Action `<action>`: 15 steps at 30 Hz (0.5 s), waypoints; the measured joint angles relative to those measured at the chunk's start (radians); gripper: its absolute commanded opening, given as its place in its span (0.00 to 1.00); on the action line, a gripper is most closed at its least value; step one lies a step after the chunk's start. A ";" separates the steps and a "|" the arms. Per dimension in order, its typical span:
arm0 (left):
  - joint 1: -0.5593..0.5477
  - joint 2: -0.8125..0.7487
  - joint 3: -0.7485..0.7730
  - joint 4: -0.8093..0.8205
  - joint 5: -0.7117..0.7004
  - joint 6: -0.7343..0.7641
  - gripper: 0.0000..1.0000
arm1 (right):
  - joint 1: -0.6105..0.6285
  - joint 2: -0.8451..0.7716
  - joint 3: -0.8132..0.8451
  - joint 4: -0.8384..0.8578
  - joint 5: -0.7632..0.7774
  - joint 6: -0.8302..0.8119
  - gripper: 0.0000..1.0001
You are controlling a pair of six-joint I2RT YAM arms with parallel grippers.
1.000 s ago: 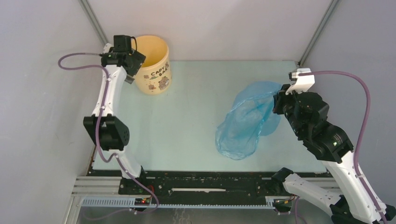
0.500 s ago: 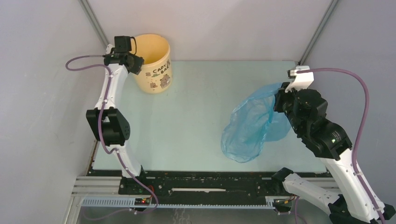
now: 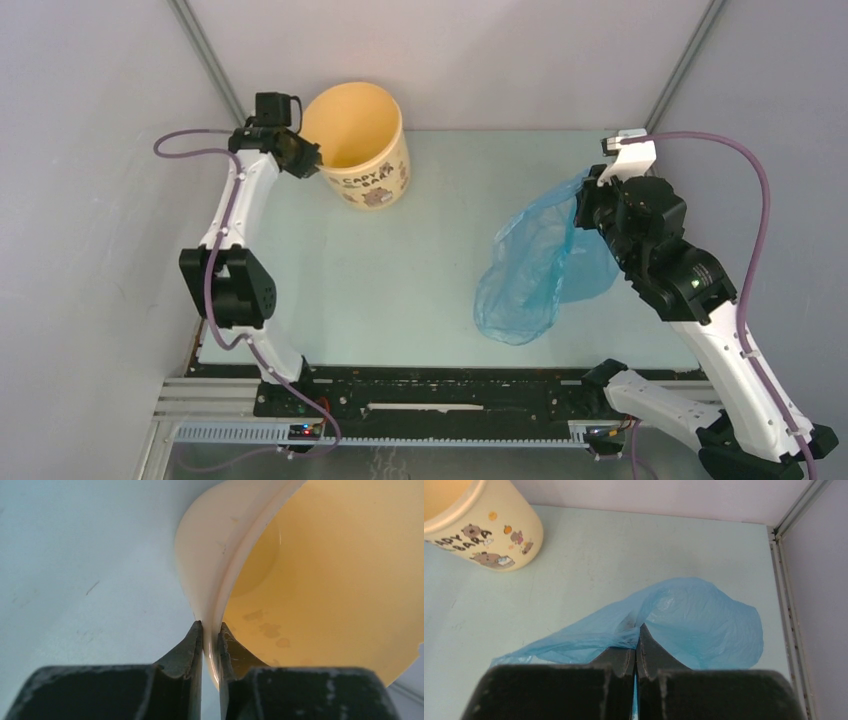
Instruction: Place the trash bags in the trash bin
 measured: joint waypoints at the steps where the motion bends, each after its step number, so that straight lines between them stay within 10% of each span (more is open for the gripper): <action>1: -0.019 -0.024 -0.021 -0.004 0.002 0.003 0.13 | -0.003 0.002 0.000 0.005 -0.005 0.000 0.00; 9: -0.245 -0.140 -0.117 -0.058 0.012 0.035 0.16 | -0.024 0.006 0.006 0.029 -0.058 0.002 0.00; 15: -0.329 -0.200 -0.175 -0.053 0.014 0.056 0.46 | -0.029 -0.004 0.012 0.029 -0.092 0.010 0.00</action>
